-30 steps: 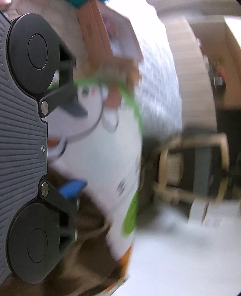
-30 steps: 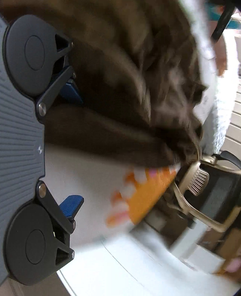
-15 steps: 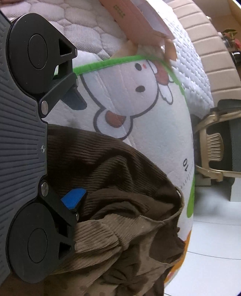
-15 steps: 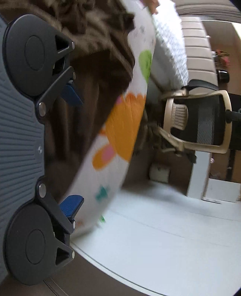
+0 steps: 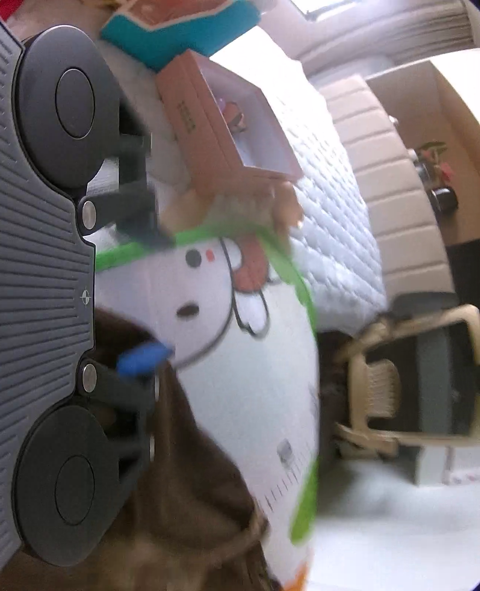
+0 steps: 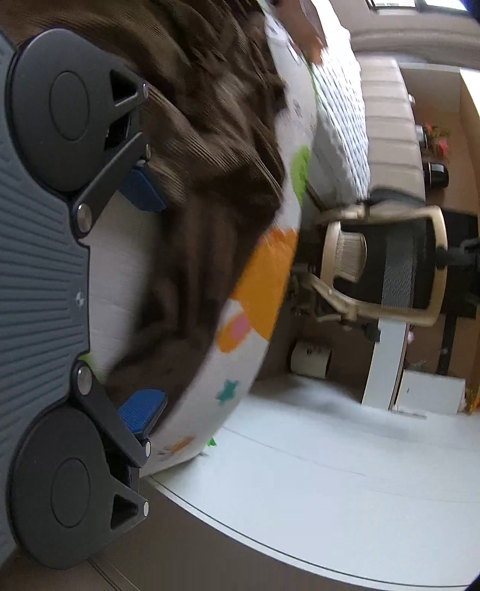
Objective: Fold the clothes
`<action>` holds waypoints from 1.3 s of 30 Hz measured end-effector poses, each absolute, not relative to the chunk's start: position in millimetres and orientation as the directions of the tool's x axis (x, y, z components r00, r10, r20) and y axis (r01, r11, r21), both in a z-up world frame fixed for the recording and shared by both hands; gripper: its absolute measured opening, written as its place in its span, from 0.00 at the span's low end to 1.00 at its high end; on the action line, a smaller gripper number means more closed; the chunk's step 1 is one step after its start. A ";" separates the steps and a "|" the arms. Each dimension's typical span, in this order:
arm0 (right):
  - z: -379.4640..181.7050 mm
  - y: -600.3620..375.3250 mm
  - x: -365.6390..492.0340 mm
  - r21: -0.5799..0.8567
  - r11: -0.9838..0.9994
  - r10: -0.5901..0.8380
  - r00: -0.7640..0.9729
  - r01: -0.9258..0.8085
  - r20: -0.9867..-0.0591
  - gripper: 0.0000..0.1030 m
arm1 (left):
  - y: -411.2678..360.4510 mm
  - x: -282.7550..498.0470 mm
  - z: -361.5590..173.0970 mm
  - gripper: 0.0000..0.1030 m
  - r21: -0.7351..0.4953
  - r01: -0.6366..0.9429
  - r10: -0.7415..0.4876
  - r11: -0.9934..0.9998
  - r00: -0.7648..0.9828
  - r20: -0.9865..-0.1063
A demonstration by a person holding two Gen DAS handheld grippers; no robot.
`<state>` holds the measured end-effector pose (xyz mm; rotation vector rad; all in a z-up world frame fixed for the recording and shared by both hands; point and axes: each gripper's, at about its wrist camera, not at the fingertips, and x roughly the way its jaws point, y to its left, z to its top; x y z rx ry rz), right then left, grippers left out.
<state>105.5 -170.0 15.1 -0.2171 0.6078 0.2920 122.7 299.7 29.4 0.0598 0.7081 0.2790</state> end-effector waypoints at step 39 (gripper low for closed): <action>1.8 -128.1 -8.6 -0.202 0.909 0.261 0.876 -0.364 -0.406 1.00 | 179.2 -60.4 7.7 0.98 0.254 -0.221 0.321 0.942 0.816 -0.480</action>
